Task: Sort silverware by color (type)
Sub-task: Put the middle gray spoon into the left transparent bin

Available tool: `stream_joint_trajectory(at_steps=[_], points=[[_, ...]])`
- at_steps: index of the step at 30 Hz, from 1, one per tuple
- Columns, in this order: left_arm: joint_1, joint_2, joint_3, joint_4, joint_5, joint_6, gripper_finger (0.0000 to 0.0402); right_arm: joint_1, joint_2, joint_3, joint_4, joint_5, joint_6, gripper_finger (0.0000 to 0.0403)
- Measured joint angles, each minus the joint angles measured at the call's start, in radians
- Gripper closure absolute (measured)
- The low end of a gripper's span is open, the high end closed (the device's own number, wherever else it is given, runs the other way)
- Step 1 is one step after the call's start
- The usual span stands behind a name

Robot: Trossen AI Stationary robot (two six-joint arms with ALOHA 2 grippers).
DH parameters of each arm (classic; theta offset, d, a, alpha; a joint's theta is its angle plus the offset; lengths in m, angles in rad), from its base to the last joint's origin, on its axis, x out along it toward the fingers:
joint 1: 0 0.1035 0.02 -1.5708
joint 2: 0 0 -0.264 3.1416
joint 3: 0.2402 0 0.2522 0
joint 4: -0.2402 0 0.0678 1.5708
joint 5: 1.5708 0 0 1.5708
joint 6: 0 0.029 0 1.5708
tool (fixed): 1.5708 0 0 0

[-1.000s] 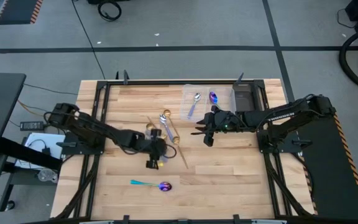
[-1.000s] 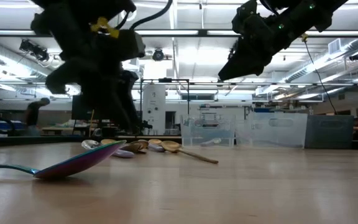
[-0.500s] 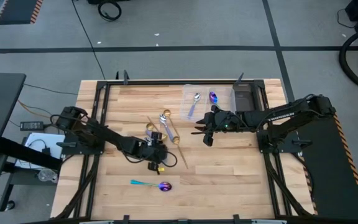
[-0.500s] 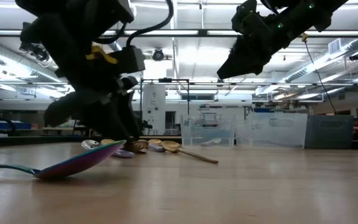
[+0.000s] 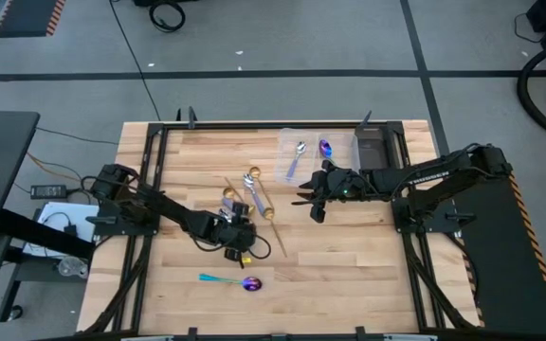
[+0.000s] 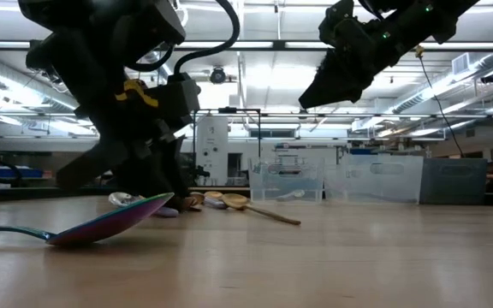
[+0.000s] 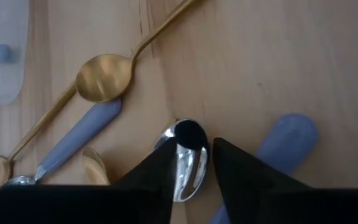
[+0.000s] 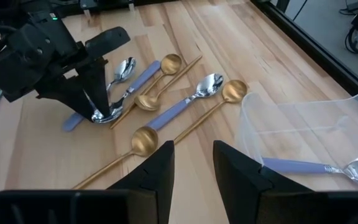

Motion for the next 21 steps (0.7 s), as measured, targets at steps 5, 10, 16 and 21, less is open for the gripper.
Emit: stream_joint_trajectory(at_steps=[5,10,16,21], points=[[0.000,0.001,-0.001,-0.003,0.009,-0.001,0.0344,0.000,0.000,0.000,-0.002,-0.004,0.000,0.0283],[0.006,-0.011,-0.001,-0.007,-0.009,-0.025,0.0391,0.000,0.000,0.000,-0.016,-0.004,0.000,0.0283],[0.024,-0.054,0.019,-0.013,0.026,-0.076,0.0392,0.000,0.000,0.000,-0.024,-0.003,0.000,0.0283],[0.038,-0.060,0.070,-0.018,0.032,-0.114,0.0393,0.000,0.000,0.000,-0.034,-0.002,0.000,0.0283]])
